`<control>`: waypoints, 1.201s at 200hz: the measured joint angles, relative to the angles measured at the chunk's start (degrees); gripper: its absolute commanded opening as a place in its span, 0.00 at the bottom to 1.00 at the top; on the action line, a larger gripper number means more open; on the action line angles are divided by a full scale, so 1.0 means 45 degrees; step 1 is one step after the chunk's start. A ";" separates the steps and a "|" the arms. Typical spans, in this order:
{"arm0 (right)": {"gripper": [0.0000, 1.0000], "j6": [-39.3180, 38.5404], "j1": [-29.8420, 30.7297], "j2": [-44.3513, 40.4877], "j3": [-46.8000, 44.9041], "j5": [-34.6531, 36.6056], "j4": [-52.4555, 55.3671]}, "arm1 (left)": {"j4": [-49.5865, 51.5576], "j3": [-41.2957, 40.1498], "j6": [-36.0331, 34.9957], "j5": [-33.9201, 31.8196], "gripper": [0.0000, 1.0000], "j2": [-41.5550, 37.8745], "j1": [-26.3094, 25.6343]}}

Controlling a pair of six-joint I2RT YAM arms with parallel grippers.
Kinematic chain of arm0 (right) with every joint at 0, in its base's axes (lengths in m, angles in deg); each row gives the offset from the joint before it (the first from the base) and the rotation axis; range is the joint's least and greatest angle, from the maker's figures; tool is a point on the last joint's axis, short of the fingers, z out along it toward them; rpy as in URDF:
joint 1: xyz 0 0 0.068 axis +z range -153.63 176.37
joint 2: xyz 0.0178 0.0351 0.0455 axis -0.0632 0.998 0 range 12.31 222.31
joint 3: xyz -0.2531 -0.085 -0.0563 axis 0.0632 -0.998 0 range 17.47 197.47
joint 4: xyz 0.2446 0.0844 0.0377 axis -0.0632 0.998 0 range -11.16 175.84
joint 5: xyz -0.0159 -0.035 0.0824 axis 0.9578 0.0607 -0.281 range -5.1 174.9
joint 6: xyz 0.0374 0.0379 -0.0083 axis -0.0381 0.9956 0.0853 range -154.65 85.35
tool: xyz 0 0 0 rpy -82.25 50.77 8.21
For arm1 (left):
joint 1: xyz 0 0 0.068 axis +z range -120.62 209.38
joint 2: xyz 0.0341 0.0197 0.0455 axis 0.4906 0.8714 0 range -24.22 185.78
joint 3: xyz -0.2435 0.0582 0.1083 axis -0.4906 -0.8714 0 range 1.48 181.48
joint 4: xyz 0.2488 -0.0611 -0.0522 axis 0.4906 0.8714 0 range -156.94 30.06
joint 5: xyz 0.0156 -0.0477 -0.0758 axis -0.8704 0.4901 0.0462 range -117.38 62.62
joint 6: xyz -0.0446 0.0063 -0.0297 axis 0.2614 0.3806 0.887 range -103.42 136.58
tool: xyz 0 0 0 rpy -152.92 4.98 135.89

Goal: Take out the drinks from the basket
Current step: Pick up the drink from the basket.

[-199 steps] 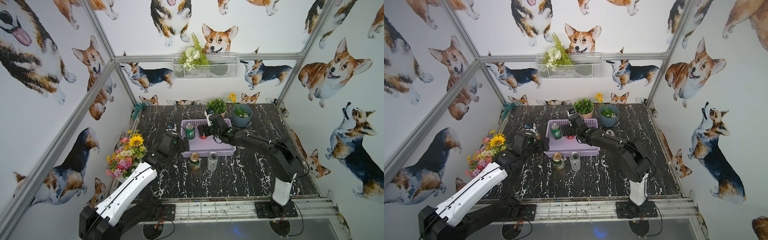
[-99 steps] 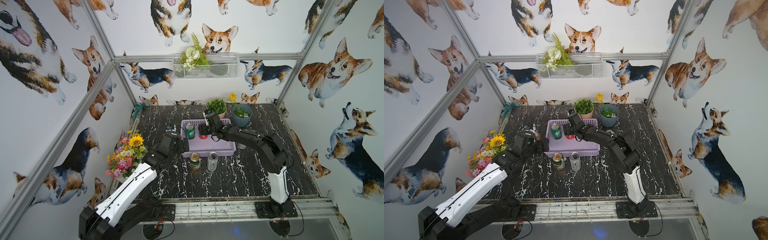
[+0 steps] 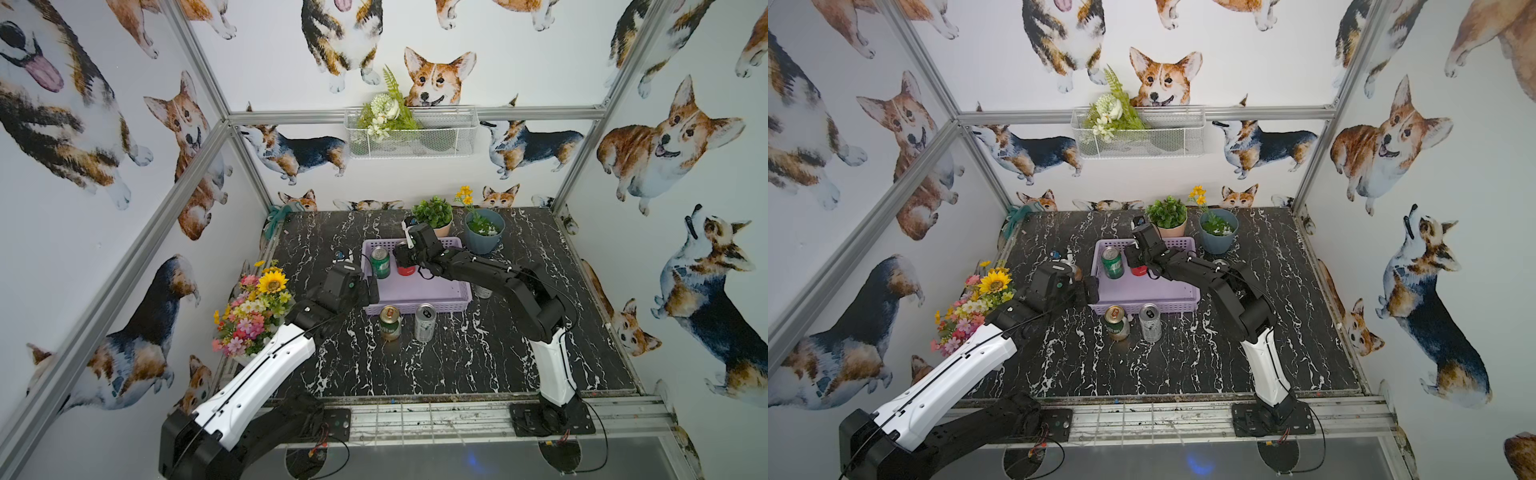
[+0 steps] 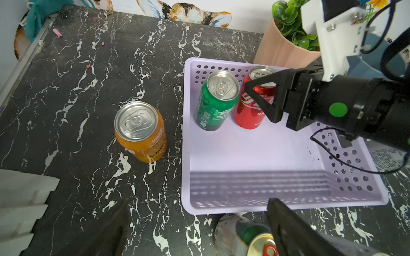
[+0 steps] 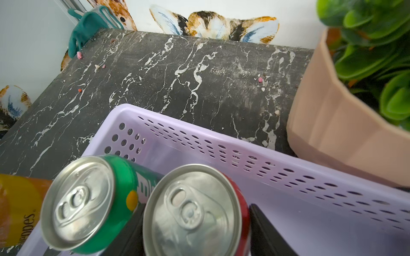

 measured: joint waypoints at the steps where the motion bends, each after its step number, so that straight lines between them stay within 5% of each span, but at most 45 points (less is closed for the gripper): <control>1: 0.52 -0.0005 0.0000 -0.0015 -0.0024 0.0000 -0.0015 | 0.0000 0.0000 0.0000 0.0000 1.00 0.0005 0.0000; 66: 0.60 -0.0029 0.0005 -0.1520 -0.1787 -0.0296 0.0121 | -0.0015 0.0000 0.0083 0.0019 1.00 0.0092 0.0000; 107: 0.40 0.0087 0.0000 -0.2118 -0.2764 -0.0379 -0.0345 | -0.0019 -0.0019 0.0083 0.0024 1.00 0.0151 0.0000; 184: 0.35 -0.0044 0.0000 -0.4143 -0.3099 -0.0204 -0.1365 | -0.0019 0.0073 0.0068 0.0117 1.00 0.0233 0.0015; 240: 0.34 -0.0078 0.0005 -0.8840 -0.6523 0.0777 -0.1554 | -0.0053 0.0253 -0.0102 0.0350 1.00 0.0262 0.0092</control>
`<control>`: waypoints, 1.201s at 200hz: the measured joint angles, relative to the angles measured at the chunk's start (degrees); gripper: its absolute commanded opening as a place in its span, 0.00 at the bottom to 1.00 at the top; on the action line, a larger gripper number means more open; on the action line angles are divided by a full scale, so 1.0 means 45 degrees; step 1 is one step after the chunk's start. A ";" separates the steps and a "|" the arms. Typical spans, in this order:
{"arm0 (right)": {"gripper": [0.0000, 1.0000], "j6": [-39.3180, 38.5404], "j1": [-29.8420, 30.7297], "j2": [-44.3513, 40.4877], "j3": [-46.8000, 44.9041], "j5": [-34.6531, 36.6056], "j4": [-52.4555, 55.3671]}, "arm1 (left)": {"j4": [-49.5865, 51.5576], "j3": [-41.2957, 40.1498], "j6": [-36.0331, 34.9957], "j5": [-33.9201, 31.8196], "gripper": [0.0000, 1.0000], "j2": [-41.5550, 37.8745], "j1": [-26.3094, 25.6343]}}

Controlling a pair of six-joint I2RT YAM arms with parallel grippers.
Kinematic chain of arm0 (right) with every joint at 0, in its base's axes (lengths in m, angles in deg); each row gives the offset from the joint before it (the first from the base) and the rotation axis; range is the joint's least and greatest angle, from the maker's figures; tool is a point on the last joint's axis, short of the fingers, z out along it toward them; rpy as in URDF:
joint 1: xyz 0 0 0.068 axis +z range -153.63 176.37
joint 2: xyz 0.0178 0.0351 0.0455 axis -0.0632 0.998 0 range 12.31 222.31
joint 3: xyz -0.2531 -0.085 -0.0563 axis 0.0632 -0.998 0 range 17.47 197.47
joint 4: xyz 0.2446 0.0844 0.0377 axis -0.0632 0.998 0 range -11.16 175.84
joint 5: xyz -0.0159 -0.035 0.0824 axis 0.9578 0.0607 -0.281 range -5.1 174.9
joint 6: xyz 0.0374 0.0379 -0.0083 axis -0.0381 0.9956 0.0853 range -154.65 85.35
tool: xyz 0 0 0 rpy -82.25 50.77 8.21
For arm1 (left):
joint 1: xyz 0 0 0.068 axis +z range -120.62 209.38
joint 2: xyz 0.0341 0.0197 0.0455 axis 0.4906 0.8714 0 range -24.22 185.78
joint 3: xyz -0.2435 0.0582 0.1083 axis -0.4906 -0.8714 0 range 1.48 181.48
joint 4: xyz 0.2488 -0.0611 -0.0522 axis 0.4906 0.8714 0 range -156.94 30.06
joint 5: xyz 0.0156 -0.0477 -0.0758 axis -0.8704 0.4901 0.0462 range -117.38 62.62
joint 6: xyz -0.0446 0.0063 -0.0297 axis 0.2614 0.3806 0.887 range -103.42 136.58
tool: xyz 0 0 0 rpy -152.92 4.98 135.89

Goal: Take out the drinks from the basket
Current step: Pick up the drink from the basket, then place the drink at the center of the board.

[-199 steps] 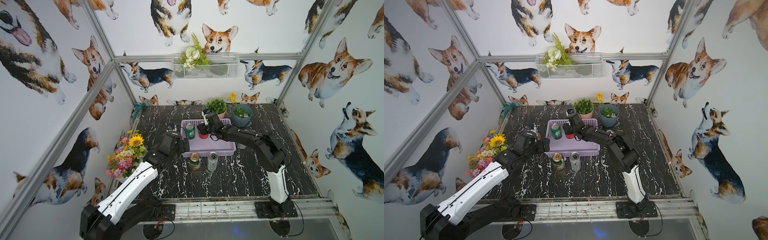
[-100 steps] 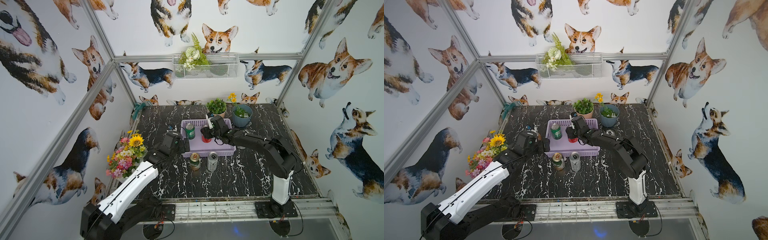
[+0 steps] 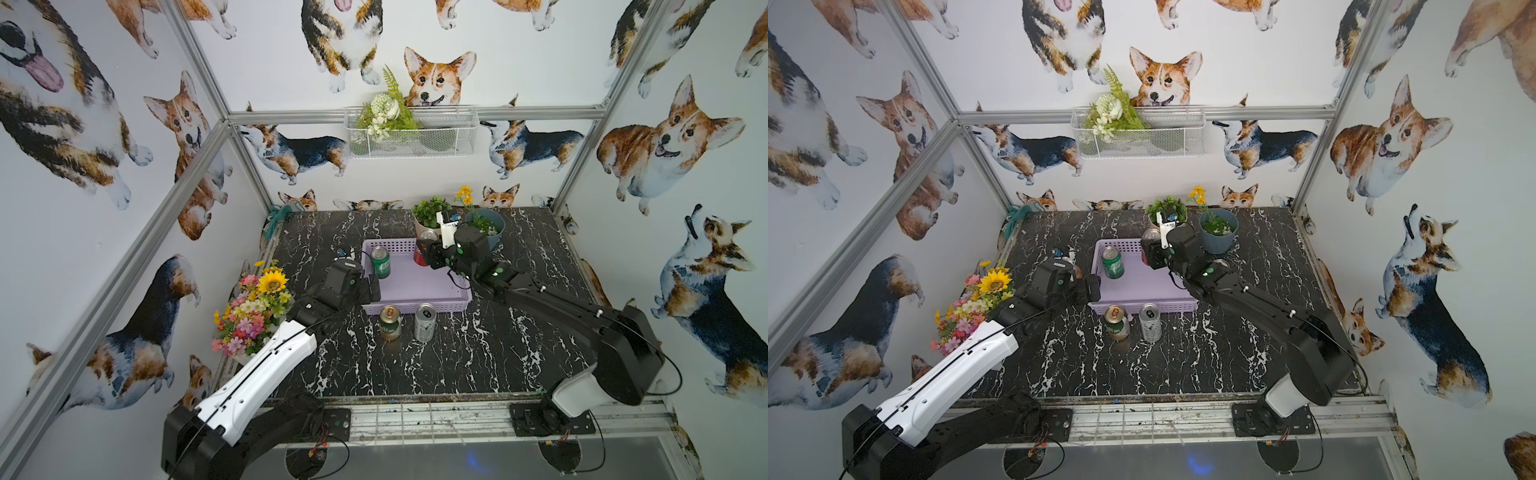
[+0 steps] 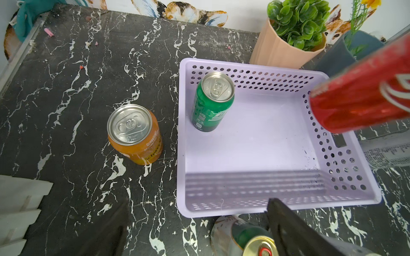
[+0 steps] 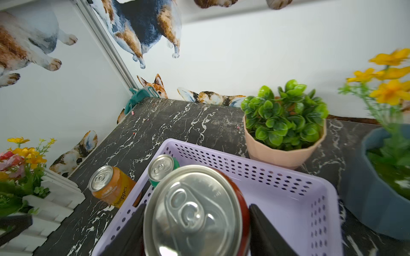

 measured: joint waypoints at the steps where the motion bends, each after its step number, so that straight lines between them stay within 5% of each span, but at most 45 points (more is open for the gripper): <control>1: 0.34 0.0000 0.0000 -0.0078 -0.0063 0.0010 0.0000 | 0.0000 0.0005 -0.0010 0.0005 1.00 0.0000 0.0000; 77: 0.34 0.0690 0.1404 -0.5853 -0.5076 0.1530 0.0777 | -0.0131 0.0068 -0.0146 0.0340 1.00 0.0248 0.0243; 171: 0.38 0.1744 0.2273 -0.5527 -0.8446 0.1598 -0.0015 | -0.0486 0.0053 -0.0151 0.0777 1.00 0.0622 0.0403; 183: 0.45 0.1744 0.2331 -0.5362 -0.8553 0.1564 -0.0253 | -0.0559 0.0039 -0.0151 0.0811 1.00 0.0631 0.0408; 220: 1.00 0.1836 0.2433 -0.5285 -0.8762 0.1613 -0.0680 | -0.0617 -0.0029 -0.0151 0.0952 1.00 0.0656 0.0466; 240: 1.00 0.1885 0.2433 -0.5289 -0.8728 0.1773 -0.1020 | -0.0617 -0.0029 -0.0146 0.0967 1.00 0.0656 0.0481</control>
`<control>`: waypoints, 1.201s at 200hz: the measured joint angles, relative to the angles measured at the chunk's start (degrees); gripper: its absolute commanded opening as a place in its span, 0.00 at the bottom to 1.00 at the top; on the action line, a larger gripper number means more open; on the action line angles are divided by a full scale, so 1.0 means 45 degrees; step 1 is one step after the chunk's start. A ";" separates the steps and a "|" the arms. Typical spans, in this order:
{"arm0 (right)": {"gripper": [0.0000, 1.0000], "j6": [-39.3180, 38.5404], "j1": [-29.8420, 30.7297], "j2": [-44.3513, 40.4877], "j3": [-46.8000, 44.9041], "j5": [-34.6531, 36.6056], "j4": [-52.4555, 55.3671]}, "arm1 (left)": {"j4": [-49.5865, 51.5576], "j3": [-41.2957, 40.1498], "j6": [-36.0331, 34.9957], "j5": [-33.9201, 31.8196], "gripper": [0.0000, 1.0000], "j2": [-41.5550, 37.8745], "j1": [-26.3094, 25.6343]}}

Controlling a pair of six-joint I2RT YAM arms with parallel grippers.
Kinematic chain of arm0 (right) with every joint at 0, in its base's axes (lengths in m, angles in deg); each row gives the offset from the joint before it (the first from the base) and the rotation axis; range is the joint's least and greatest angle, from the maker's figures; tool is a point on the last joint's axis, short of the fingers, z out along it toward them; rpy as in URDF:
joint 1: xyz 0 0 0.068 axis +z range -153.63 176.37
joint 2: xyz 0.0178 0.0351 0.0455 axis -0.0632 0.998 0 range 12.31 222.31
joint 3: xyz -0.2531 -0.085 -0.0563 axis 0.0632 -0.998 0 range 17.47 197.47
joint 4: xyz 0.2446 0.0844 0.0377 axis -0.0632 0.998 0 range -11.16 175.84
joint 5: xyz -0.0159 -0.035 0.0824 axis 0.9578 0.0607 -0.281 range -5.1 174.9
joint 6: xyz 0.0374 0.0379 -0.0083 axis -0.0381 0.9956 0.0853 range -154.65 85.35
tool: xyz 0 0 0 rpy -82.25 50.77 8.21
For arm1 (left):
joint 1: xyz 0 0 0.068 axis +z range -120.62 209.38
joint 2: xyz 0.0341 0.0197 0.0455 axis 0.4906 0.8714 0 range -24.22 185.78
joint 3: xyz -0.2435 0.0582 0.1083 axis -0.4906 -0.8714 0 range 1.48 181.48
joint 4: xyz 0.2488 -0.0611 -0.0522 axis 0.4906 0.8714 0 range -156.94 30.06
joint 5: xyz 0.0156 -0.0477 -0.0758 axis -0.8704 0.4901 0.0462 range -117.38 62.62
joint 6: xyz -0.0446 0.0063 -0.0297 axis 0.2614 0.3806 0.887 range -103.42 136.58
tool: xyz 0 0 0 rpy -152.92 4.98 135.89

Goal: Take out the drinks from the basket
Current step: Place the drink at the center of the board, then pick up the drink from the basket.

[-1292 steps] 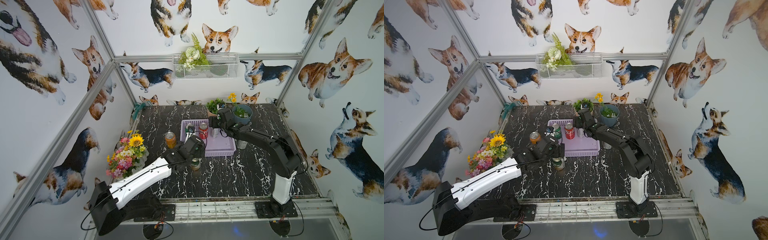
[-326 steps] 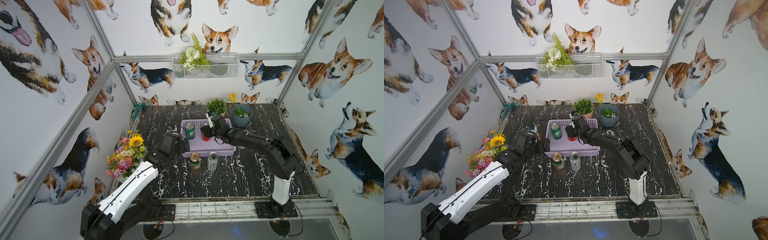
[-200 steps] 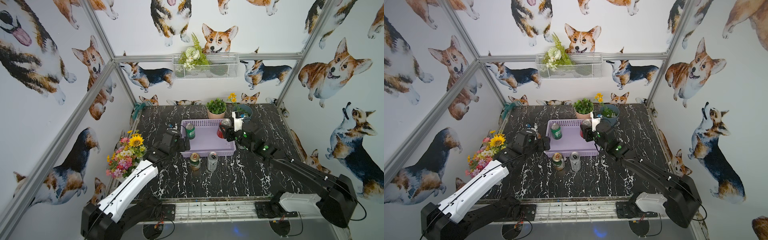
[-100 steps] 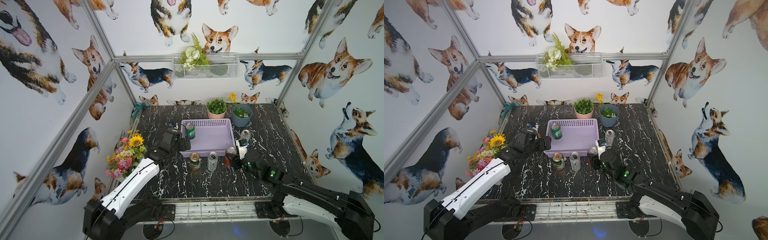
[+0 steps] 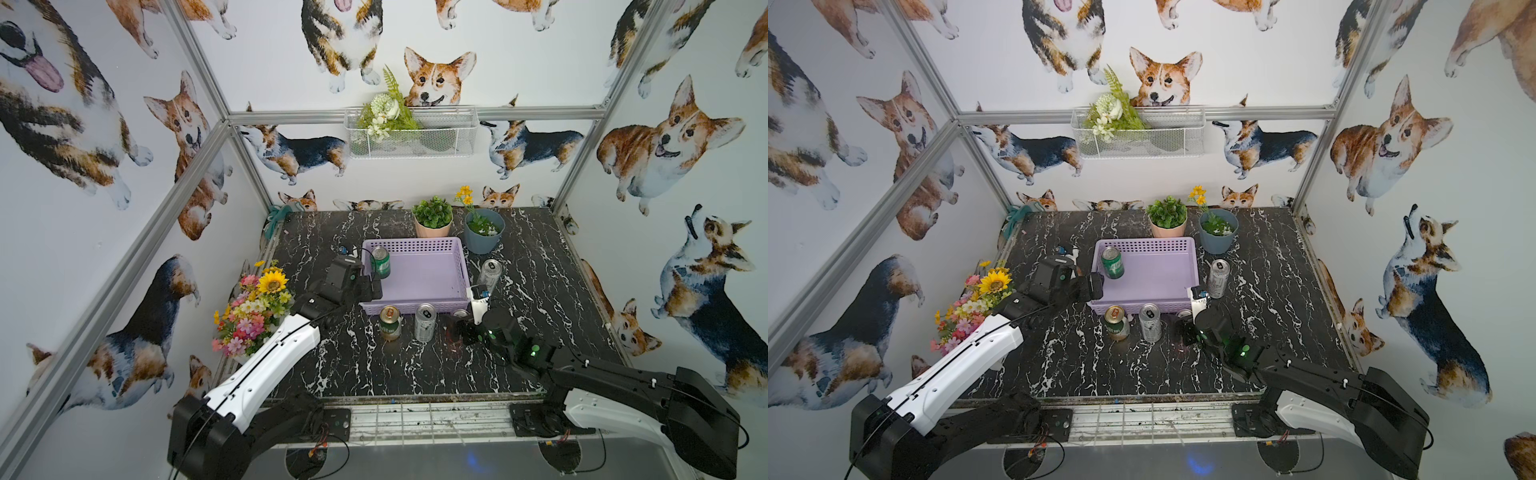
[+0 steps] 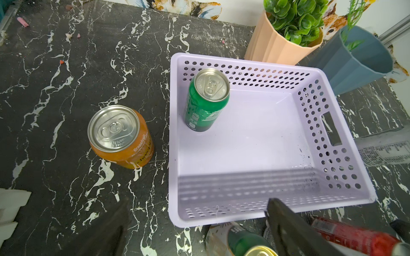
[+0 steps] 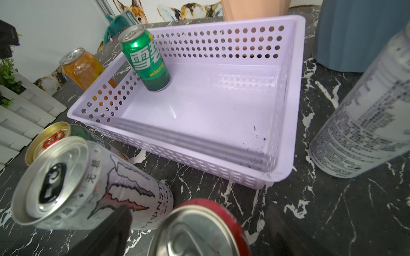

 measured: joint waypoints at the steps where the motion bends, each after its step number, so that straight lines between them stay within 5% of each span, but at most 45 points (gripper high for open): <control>1: 1.00 0.0000 0.0000 0.0000 0.0000 0.0005 0.0000 | 0.0000 0.0000 0.0000 0.0000 1.00 0.0000 0.0000; 78: 1.00 -0.0432 0.0083 -0.0374 0.2220 0.0481 0.0306 | 0.0131 0.0345 0.0000 -0.0272 1.00 -0.0253 0.0049; 160: 1.00 -0.1326 -0.1171 0.9894 1.1953 -0.3045 0.2137 | 0.1069 0.0495 0.0049 -0.1681 1.00 -0.1486 0.0364; 240: 0.98 -0.1914 -0.1282 1.4804 1.8098 -0.3609 0.4532 | 0.1331 0.0151 0.0044 -0.1666 1.00 -0.2040 0.0627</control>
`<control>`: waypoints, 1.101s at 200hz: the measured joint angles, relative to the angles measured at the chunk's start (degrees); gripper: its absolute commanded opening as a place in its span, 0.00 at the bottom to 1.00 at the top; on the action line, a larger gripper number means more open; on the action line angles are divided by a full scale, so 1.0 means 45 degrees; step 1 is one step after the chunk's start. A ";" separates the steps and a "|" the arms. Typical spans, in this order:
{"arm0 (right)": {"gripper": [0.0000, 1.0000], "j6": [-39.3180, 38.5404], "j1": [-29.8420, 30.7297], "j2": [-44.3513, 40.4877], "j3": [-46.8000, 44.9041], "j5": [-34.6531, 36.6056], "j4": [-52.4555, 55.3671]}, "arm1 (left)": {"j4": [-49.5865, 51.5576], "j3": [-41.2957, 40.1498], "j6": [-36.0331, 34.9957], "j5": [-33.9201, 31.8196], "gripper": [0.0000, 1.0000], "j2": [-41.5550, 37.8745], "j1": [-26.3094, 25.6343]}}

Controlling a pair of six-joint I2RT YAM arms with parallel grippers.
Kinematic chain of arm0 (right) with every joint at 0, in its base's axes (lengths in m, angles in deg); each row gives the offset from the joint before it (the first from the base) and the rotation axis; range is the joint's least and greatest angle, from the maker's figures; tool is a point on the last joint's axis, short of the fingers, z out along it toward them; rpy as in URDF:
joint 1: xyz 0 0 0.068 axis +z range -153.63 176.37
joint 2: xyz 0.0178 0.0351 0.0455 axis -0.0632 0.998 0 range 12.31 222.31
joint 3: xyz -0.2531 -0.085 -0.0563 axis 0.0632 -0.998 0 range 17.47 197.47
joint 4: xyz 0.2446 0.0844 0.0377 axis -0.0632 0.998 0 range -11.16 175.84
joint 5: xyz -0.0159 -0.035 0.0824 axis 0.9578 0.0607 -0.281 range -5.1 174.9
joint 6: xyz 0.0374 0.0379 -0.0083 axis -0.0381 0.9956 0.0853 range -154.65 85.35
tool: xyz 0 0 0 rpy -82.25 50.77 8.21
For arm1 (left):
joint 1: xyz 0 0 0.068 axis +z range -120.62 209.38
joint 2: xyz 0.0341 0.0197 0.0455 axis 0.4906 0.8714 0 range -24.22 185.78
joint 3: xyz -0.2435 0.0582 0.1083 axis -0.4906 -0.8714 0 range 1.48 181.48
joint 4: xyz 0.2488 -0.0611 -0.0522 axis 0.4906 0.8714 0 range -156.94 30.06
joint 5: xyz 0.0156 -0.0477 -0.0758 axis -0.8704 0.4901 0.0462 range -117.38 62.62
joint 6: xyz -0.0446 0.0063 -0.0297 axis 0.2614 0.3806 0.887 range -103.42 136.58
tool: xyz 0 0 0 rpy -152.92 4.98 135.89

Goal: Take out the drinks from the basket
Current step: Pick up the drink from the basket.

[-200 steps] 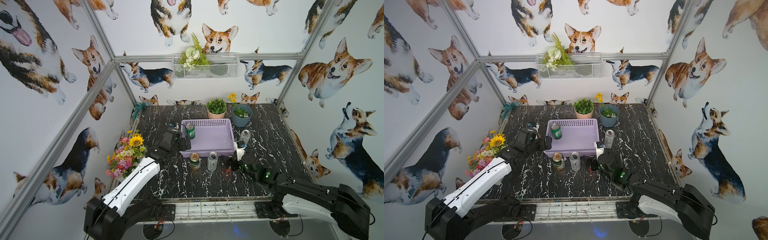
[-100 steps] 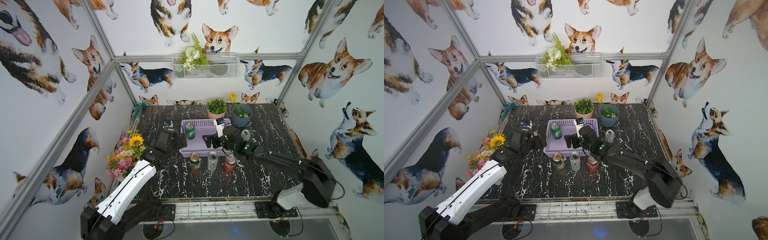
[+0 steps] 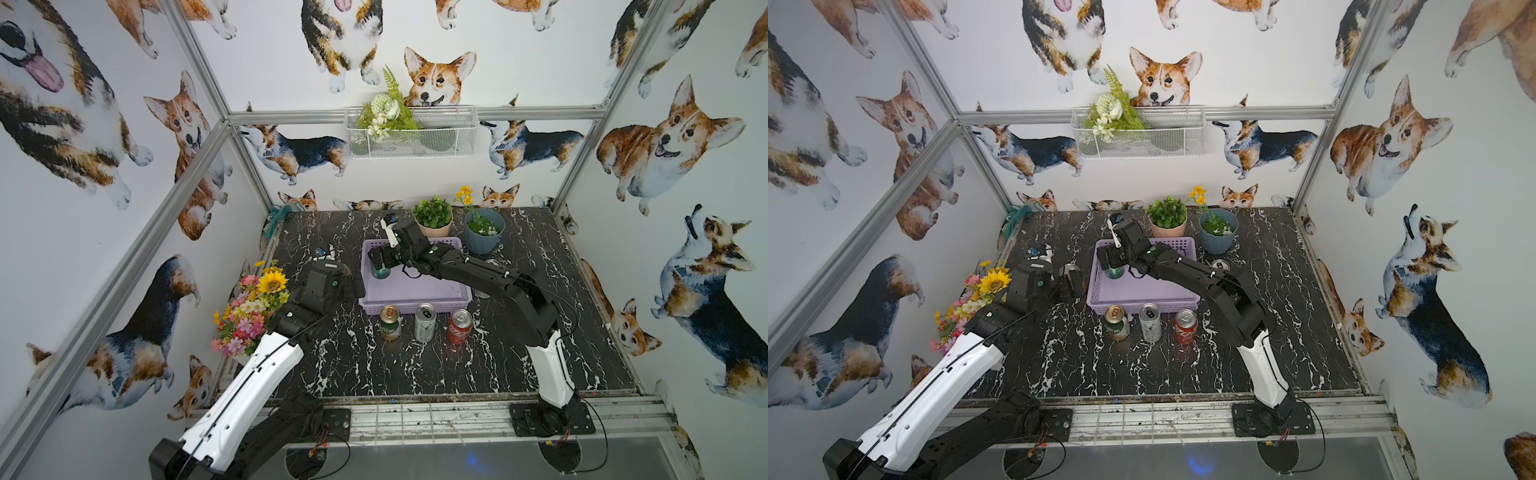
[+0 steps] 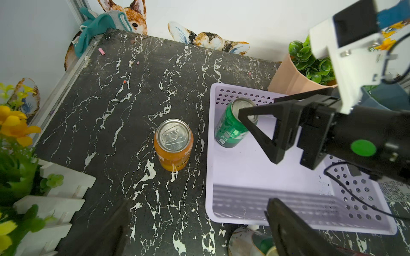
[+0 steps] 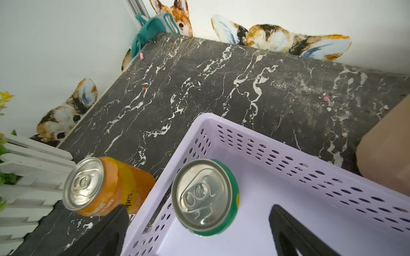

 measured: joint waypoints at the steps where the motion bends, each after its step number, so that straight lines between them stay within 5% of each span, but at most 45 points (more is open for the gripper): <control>1: 0.98 -0.0005 0.0000 0.0029 0.0039 0.0000 0.0019 | 0.0005 0.0000 0.0000 0.0000 1.00 0.0000 0.0005; 144: 0.80 -0.0685 0.0005 0.2433 0.2195 0.0112 0.0622 | -0.0005 -0.0301 0.0005 0.0296 1.00 0.0073 0.0141; 220: 0.40 -0.0865 -0.0015 0.1598 0.0554 0.0015 -0.0714 | -0.0005 -0.0311 0.0005 0.0369 1.00 0.0155 0.0175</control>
